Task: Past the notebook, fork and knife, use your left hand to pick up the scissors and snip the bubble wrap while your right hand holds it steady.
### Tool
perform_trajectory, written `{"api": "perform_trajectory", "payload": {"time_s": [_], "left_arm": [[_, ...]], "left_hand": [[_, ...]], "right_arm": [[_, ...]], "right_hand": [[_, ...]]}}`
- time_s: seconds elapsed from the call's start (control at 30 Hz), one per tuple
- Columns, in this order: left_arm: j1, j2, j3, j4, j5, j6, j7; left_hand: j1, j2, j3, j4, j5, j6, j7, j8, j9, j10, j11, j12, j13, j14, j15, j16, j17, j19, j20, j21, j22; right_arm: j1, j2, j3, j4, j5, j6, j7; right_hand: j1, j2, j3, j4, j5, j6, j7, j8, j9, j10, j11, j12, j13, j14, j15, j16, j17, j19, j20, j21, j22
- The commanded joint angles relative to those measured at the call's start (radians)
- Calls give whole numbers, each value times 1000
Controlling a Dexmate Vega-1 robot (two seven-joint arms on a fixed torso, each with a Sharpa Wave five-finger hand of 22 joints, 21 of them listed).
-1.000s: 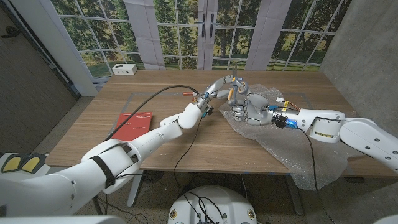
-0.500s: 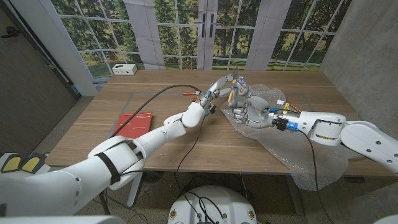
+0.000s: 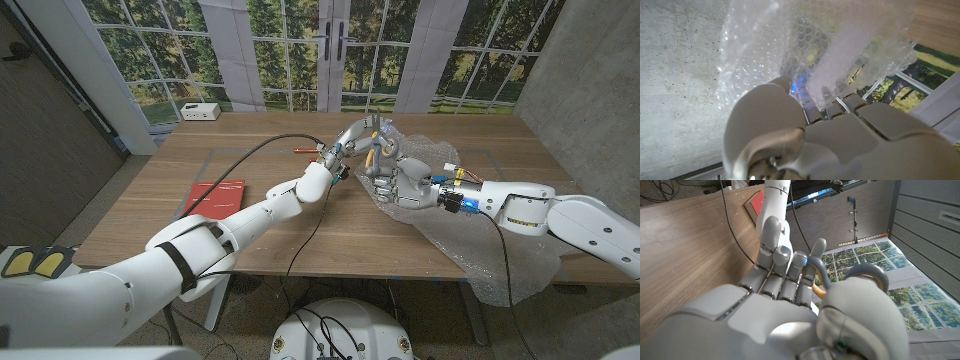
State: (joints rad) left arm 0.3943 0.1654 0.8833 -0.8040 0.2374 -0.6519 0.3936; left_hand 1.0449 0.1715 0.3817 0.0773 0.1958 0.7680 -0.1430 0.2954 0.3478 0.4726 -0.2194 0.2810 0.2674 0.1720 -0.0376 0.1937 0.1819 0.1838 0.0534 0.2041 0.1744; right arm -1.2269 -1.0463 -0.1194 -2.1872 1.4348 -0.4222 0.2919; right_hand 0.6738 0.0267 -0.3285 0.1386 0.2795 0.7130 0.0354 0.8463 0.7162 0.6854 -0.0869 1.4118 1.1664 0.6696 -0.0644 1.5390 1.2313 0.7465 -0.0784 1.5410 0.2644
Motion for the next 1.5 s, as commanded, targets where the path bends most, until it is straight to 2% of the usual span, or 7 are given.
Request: {"api": "perform_trajectory", "payload": {"time_s": [0.03,0.3,0.93,1.5], "left_arm": [[21,13,-3,-47,-1,14,2],[36,22,-12,-82,1,31,0],[45,18,-22,-102,9,45,19],[25,-1,-16,-61,7,27,24]], "left_hand": [[-9,1,9,-1,-1,11,-2,-3,0,7,1,1,1,12,-102,8,1,9,3,3,5],[-12,1,12,-3,-1,13,-1,-5,-1,9,1,-1,1,14,-103,7,1,11,4,3,5],[-18,1,17,-7,-3,14,2,-9,-2,13,1,-3,0,19,-102,6,1,14,4,4,6],[-23,0,21,-11,-4,16,2,-13,-3,17,1,-5,0,21,-102,5,1,15,5,3,6]], "right_arm": [[-31,-5,14,-3,11,-1,-3],[-38,-3,17,2,16,-3,6],[-64,0,37,7,22,0,16],[-57,10,35,21,34,-12,30]], "right_hand": [[-10,1,1,4,-1,3,4,-8,-1,-3,5,-9,-4,5,-144,2,1,1,-28,-7,0],[-11,1,1,4,-1,6,5,-12,-2,-1,8,-16,-13,6,-145,1,1,1,-28,-6,1],[-13,4,2,2,-2,10,5,-23,7,1,9,-20,-15,5,-144,0,1,-1,-30,-6,-4],[-16,4,1,2,-3,10,7,-33,8,-3,11,-34,-30,1,-144,-2,0,-1,-25,-10,-13]]}}
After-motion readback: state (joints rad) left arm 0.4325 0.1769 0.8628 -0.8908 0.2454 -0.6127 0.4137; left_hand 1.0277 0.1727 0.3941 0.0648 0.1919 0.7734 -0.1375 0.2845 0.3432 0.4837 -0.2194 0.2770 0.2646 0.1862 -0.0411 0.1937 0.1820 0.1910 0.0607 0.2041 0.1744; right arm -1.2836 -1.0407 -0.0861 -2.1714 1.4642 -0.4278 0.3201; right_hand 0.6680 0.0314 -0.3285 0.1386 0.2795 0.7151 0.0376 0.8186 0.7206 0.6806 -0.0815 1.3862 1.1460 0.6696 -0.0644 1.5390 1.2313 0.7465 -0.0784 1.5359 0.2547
